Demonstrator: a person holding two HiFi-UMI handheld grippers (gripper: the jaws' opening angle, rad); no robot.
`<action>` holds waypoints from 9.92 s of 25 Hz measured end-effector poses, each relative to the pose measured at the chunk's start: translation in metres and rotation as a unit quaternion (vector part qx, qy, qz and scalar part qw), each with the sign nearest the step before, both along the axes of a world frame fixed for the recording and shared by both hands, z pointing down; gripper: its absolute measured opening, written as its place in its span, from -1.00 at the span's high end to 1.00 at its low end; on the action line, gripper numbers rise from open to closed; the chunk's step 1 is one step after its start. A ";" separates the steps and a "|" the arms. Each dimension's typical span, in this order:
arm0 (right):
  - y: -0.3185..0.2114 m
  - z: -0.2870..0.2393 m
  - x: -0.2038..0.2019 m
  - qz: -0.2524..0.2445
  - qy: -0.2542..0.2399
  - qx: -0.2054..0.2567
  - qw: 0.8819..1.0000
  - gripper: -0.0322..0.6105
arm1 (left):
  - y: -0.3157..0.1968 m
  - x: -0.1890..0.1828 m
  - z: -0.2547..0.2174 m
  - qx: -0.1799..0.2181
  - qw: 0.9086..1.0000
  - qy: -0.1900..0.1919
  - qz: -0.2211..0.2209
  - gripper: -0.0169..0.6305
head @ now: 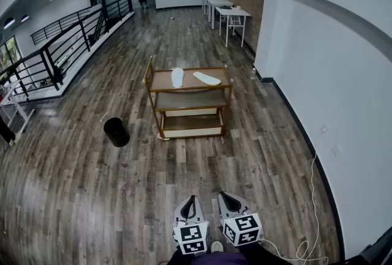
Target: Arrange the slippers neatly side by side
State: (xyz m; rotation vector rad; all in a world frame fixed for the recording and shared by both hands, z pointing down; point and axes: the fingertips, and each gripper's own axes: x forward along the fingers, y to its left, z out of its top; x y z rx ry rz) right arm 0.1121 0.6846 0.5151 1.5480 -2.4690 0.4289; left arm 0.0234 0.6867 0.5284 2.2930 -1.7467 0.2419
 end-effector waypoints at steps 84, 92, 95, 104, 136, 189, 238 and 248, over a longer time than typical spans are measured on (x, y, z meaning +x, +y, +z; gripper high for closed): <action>-0.262 0.001 0.023 -0.007 -0.014 -0.004 1.000 0.90 | -0.255 0.002 0.000 -0.013 0.999 0.001 -0.043 0.98; -0.308 0.004 0.004 0.003 -0.014 -0.005 1.000 0.90 | -0.304 -0.009 0.001 -0.011 1.000 -0.002 -0.021 0.98; -0.325 0.005 -0.004 0.004 -0.010 -0.007 1.000 0.90 | -0.322 -0.016 0.004 -0.016 1.000 0.000 -0.018 0.98; -0.383 0.005 -0.031 0.017 -0.003 -0.003 1.000 0.90 | -0.379 -0.041 0.005 -0.013 1.000 0.004 -0.001 0.98; -0.533 0.010 -0.028 -0.001 0.001 -0.017 1.000 0.90 | -0.525 -0.041 0.013 -0.024 0.999 0.011 -0.023 0.98; -0.783 0.019 -0.059 0.023 0.003 -0.023 0.999 0.90 | -0.784 -0.082 0.011 -0.022 1.000 0.012 -0.016 0.98; -0.969 0.030 -0.030 -0.010 -0.018 -0.055 0.998 0.90 | -0.967 -0.075 0.012 -0.049 0.998 -0.018 -0.037 0.98; -0.984 0.026 -0.059 -0.014 -0.014 -0.041 0.999 0.90 | -0.990 -0.091 0.012 -0.038 0.999 -0.008 -0.012 0.98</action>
